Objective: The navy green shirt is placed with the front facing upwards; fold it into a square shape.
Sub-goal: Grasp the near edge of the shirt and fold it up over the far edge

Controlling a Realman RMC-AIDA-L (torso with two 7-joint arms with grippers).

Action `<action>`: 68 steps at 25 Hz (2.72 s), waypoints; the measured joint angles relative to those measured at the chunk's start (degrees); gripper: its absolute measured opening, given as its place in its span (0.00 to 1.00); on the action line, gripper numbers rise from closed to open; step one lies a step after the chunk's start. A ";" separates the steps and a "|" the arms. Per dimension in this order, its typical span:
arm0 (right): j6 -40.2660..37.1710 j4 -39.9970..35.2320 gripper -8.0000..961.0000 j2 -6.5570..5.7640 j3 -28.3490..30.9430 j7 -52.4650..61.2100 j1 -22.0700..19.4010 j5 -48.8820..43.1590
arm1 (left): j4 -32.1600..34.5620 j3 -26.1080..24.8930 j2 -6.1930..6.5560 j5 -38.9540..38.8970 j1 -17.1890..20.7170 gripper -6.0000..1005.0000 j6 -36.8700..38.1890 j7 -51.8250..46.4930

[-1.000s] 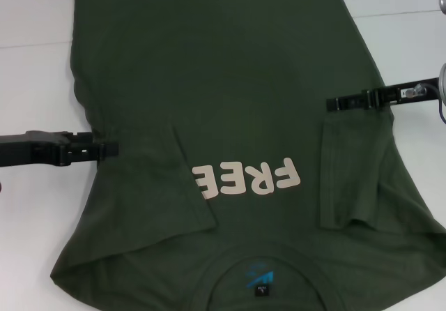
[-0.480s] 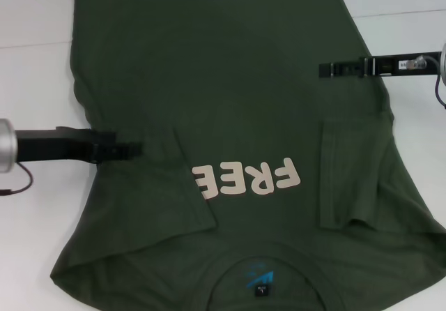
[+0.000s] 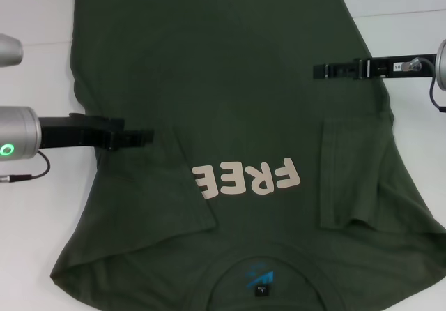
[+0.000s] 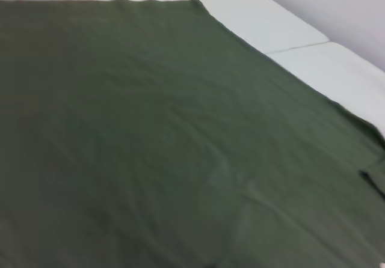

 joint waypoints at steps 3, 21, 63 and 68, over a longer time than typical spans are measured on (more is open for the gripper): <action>-0.32 0.01 0.93 0.05 -0.03 0.00 0.00 0.03 | -0.40 1.53 -0.25 0.00 -0.36 0.78 -3.29 0.10; -0.48 0.51 0.93 0.82 0.58 0.08 -0.17 0.10 | -7.40 10.81 -0.50 0.20 -3.31 0.78 -19.53 -0.17; -0.40 0.45 0.93 1.55 0.75 0.00 -0.51 0.86 | -8.77 10.99 1.47 2.29 -2.14 0.78 -24.14 -1.66; -0.29 0.44 0.93 1.55 0.75 0.00 -0.52 0.92 | -8.13 10.85 1.66 4.58 -2.10 0.78 -24.12 -3.39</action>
